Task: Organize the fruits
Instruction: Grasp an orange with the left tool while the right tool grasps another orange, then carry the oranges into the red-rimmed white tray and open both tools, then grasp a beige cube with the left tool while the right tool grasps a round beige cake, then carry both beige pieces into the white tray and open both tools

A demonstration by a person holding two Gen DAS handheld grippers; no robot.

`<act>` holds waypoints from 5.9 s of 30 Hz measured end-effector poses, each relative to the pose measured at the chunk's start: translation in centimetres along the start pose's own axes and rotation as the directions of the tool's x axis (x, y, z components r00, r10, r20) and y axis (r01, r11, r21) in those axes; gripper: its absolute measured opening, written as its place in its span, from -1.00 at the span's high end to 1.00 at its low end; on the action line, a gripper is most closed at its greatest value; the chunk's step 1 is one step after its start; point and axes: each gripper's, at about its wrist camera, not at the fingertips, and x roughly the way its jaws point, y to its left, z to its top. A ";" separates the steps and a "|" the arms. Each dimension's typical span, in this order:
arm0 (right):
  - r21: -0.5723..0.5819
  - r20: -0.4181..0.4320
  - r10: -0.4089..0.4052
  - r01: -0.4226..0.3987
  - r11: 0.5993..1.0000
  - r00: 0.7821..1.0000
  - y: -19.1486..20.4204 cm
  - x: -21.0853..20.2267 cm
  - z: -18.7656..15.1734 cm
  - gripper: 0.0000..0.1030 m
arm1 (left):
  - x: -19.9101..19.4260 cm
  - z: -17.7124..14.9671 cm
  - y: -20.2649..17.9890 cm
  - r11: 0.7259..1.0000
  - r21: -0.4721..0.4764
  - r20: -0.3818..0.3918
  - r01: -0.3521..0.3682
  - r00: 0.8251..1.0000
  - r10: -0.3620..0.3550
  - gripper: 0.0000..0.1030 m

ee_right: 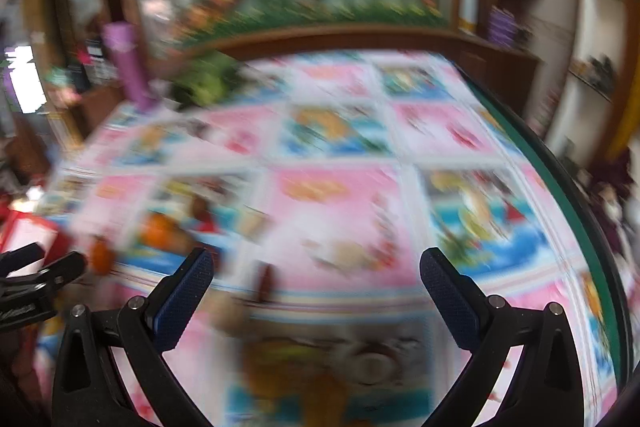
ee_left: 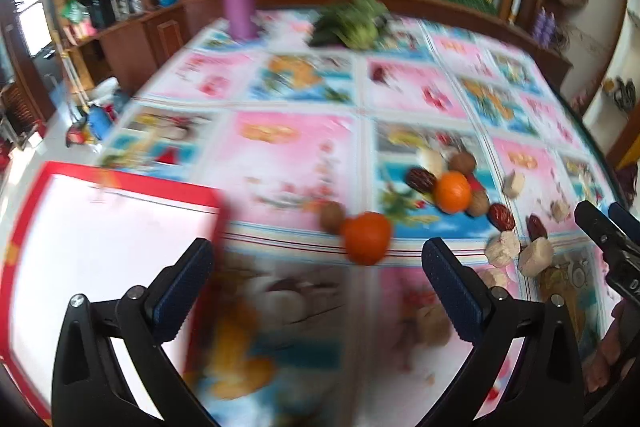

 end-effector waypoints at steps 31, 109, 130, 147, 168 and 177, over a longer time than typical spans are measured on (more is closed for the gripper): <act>-0.125 -0.253 0.284 -0.323 0.938 0.925 6.1 9.3 1.6 0.27 | 4.7 0.3 -1.6 0.981 0.045 -0.246 0.189 0.954 -0.172 -0.08; -0.035 -0.148 0.383 -0.392 0.919 0.912 8.5 -2.3 -3.7 0.17 | -9.6 -3.7 9.5 0.979 0.058 0.096 -0.193 0.978 0.187 -0.50; 0.079 -0.207 0.224 -0.212 0.974 0.952 0.5 2.2 -4.6 0.17 | -1.5 -3.4 -3.8 0.958 0.267 -0.165 0.106 0.984 -0.063 -0.50; 0.032 -0.193 0.186 -0.183 0.983 0.963 1.3 3.8 -4.2 0.50 | 2.1 -2.7 -5.3 0.962 0.192 -0.242 0.196 0.959 -0.147 0.35; -0.106 -0.173 0.498 -0.519 0.848 0.850 15.2 -1.1 -3.9 0.51 | -8.0 -3.4 8.2 0.999 0.017 0.003 0.042 0.999 -0.042 0.65; -0.217 -0.315 0.603 -0.674 0.706 0.733 25.1 -1.8 -6.2 0.50 | -9.0 -7.2 15.2 0.990 -0.035 -0.026 -0.136 0.990 0.135 0.65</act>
